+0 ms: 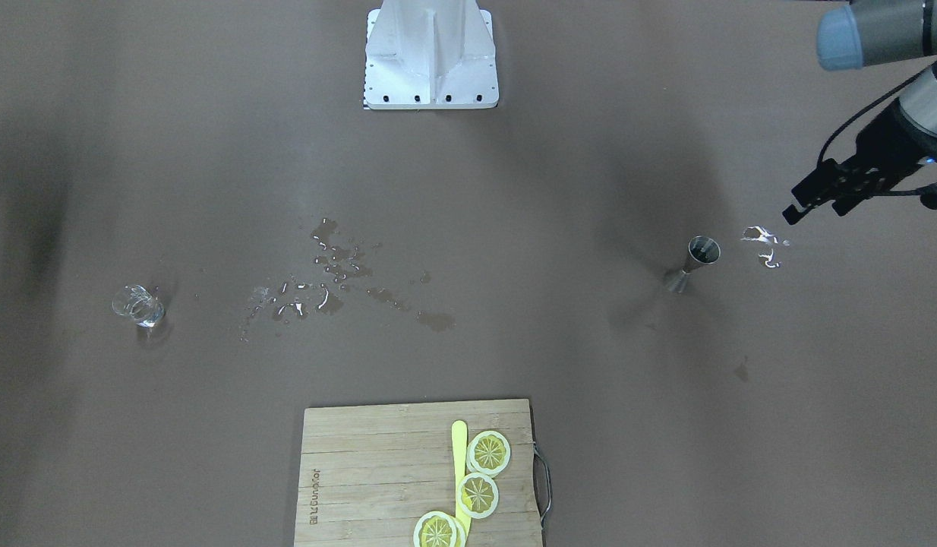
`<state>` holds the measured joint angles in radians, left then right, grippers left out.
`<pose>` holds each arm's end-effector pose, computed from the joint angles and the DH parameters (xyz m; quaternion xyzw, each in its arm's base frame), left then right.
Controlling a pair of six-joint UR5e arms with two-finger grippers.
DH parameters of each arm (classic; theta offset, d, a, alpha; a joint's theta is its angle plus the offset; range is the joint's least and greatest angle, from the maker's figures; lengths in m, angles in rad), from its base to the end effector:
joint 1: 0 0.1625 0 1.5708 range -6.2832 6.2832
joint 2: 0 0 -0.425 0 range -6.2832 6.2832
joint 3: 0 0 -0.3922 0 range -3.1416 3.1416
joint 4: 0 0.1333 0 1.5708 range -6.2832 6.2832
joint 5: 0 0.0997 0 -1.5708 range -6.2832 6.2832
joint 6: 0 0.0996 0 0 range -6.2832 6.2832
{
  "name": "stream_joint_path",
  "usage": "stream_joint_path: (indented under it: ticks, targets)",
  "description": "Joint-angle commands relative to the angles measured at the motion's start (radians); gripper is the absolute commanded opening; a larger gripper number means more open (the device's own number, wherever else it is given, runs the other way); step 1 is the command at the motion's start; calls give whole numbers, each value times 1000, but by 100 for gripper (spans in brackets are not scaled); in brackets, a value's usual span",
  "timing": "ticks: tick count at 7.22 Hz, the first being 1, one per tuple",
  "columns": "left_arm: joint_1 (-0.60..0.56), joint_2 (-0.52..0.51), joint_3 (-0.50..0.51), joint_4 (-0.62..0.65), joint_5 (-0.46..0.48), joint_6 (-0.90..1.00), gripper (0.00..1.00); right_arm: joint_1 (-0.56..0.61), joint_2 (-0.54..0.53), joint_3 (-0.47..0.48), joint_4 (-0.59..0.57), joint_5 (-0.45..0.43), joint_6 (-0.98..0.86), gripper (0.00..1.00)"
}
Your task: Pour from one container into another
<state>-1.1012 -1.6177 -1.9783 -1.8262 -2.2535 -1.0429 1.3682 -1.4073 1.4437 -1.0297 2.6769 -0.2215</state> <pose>0.1627 -0.4763 0.4085 0.0228 0.4530 -0.1382 0.8804 -0.0711 -0.5663 0.5505 0.2470 -0.5012 -0.3179 0.7659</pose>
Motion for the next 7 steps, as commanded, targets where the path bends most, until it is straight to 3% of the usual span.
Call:
stream_joint_path:
  ticks: [1,2,3,5,7]
  targets:
    - [194,96,-111,-164,194,-276,98,0,-12,0,72,92,10,98]
    - [268,175,-108,-324,277,-360,98,0,-13,12,76,107,10,98]
    - [337,203,-115,-391,357,-420,98,0,-16,15,88,107,11,98]
    - [458,225,-161,-389,508,-469,98,-1,-22,21,91,110,22,98]
    - [648,255,-188,-386,793,-509,98,-1,-60,11,155,106,22,98]
